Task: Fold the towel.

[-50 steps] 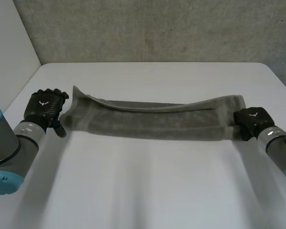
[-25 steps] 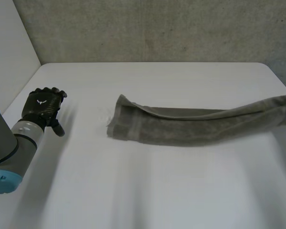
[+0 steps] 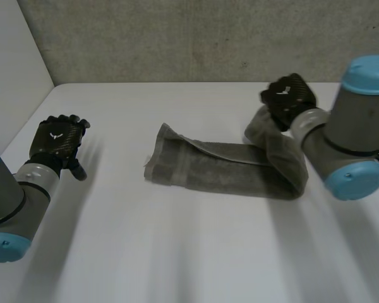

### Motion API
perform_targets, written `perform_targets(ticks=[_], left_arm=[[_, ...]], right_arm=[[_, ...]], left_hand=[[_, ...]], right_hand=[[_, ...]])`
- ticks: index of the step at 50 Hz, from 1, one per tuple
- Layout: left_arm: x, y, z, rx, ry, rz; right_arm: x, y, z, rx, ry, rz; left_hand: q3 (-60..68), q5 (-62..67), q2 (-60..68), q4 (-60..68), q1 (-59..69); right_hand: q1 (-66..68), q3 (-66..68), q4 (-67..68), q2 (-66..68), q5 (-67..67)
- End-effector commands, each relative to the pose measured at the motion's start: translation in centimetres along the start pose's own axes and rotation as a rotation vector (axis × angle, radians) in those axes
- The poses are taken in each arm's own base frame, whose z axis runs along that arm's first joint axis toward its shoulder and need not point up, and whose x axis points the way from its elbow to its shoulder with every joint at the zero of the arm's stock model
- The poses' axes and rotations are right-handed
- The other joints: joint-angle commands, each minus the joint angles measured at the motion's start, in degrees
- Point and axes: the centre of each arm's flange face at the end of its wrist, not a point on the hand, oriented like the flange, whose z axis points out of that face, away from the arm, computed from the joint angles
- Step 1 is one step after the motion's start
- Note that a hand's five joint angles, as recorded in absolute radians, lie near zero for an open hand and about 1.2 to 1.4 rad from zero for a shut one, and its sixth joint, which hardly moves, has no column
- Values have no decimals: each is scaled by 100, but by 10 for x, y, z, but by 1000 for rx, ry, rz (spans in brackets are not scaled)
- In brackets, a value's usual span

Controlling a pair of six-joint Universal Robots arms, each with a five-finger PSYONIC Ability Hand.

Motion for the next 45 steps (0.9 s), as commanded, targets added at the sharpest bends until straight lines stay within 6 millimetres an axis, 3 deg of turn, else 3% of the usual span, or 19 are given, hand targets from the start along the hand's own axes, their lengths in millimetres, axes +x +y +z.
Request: perform_targets(ticks=[1, 3, 4, 6, 9, 11, 15, 17, 24, 25, 26, 27, 36, 45], left_arm=[[2, -1, -1, 4, 6, 2], [3, 0, -2, 2, 6, 2], [3, 0, -2, 2, 6, 2], [3, 0, -2, 0, 5, 2], [3, 0, -2, 0, 5, 2], [2, 0, -2, 0, 4, 2], [2, 0, -2, 0, 5, 2], [3, 0, -2, 1, 7, 2], [12, -4, -4, 16, 32, 7], [17, -7, -5, 25, 47, 8], [17, -7, -5, 25, 47, 8], [22, -10, -6, 34, 62, 9], [47, -25, -12, 86, 131, 24], [57, -32, -15, 111, 161, 28]], right_arm=[[49, 42, -4, -115, 94, 31], [70, 60, -8, -164, 139, 45], [70, 60, -8, -165, 140, 45], [95, 84, -13, -230, 197, 61], [107, 95, -17, -260, 226, 72], [122, 117, -26, -314, 261, 109], [124, 137, -34, -358, 247, 144], [113, 152, -41, -385, 190, 171], [93, 162, -49, -411, 112, 199], [89, 163, -49, -416, 101, 196], [89, 163, -49, -416, 100, 196], [88, 164, -49, -422, 99, 196], [93, 155, -51, -399, 110, 191], [91, 154, -60, -402, 107, 194]], left_hand=[[-343, -243, -324, -397, -347], [-343, -243, -324, -397, -347], [-343, -243, -324, -397, -347], [-326, -226, -307, -380, -330], [-326, -226, -307, -380, -330], [-326, -226, -307, -380, -330], [-343, -243, -324, -397, -347], [-343, -243, -324, -397, -347], [-343, -243, -324, -397, -347], [-343, -243, -324, -397, -347], [-343, -243, -324, -397, -347], [-343, -243, -324, -397, -347], [-326, -226, -307, -380, -330], [-326, -226, -307, -380, -330]], right_hand=[[441, 436, 362, 529, 432], [441, 436, 362, 529, 432], [441, 436, 362, 529, 432], [441, 436, 362, 529, 432], [441, 436, 362, 529, 432], [441, 436, 362, 529, 432], [441, 436, 362, 529, 432], [441, 436, 362, 529, 432], [441, 436, 362, 529, 432], [-2534, -2539, -2613, -2446, -2543], [-2564, -2569, -2642, -2476, -2573], [-6559, -6564, -6638, -6471, -6568], [-6559, -6564, -6638, -6471, -6568], [-6559, -6564, -6638, -6471, -6568]])
